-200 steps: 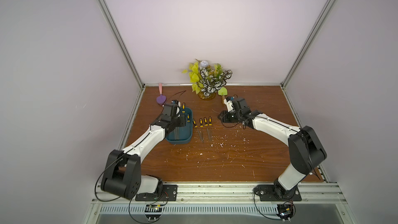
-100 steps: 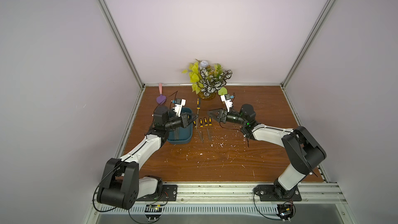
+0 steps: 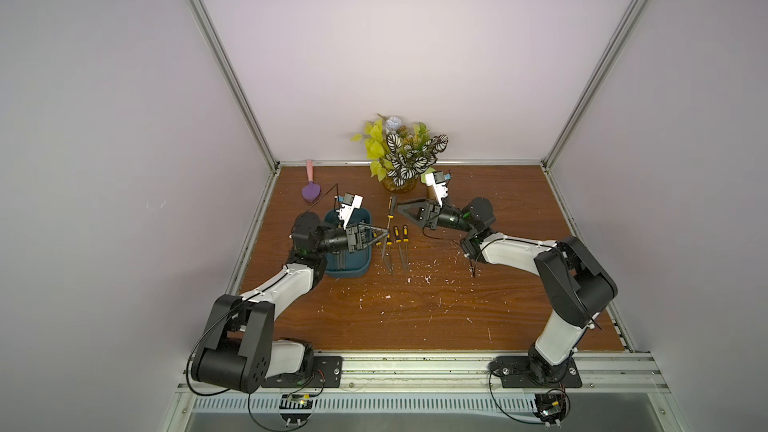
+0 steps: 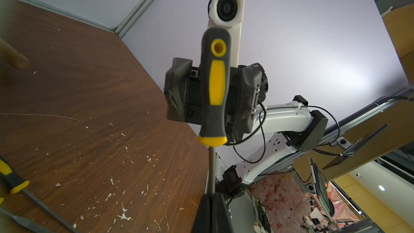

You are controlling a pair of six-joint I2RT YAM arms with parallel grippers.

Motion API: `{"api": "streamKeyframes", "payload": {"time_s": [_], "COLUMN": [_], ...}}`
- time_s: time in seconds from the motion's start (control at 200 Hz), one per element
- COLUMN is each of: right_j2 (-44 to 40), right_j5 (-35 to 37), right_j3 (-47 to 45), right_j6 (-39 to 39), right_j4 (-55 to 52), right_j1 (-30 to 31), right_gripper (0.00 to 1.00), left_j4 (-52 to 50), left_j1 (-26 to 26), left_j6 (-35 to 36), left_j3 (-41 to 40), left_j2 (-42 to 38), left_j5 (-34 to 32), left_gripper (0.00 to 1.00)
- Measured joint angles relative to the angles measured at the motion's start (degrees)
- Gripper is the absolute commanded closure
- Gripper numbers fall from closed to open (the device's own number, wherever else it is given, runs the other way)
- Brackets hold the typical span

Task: Take the file tool out of the storage box
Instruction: Pick up the file tool from the storage box.

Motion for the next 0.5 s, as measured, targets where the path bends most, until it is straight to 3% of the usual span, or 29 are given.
{"api": "streamKeyframes", "payload": {"time_s": [0.245,0.34,0.5], "right_j2": [3.8,4.5,4.7], "right_j5": [-1.0,-1.2,-1.5], "right_j3": [3.7,4.4,4.9], "right_j6": [2.3,3.4,5.2], "right_j4": [1.0,2.1,3.8], "right_j1": [0.1,0.3,0.6], "right_gripper": [0.46,0.58,0.64], "left_j4": [0.3,0.2,0.3], "left_j1": [0.0,0.0,-0.1], "left_j6": [-0.7,-0.9,-1.0], "left_j3": [0.0,0.0,-0.1], "left_j2": [0.0,0.0,0.0], "left_j5": [0.5,0.6,0.7], "left_gripper": [1.00,1.00,1.00]}}
